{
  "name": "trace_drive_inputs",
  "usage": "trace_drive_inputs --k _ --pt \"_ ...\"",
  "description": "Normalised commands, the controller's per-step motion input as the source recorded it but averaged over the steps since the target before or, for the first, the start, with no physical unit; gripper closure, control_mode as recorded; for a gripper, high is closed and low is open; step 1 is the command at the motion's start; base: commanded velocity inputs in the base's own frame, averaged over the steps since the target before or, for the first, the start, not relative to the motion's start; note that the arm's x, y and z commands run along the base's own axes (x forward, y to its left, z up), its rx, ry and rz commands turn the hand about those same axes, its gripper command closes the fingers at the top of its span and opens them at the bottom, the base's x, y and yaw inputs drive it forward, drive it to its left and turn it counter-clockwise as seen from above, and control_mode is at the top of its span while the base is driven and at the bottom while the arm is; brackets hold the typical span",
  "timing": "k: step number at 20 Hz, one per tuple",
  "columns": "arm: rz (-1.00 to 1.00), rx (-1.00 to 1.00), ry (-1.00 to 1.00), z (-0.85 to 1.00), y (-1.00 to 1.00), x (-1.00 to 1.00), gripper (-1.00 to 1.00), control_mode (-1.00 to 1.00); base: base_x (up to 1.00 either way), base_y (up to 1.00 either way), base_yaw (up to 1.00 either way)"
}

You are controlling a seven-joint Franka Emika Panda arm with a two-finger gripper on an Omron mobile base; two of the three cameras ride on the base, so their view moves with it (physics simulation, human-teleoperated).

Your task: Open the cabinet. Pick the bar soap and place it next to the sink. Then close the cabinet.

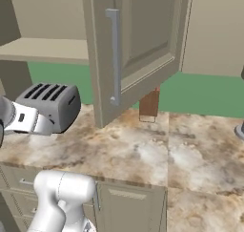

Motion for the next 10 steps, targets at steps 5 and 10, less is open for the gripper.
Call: trace_drive_inputs --k 5,10 --pt "0.0 0.0 0.0 0.0 0.0 0.0 -1.0 1.0 0.48 0.35 -0.14" --pt "0.0 0.0 0.0 0.0 0.0 0.0 -1.0 1.0 0.31 -0.22 -0.09"
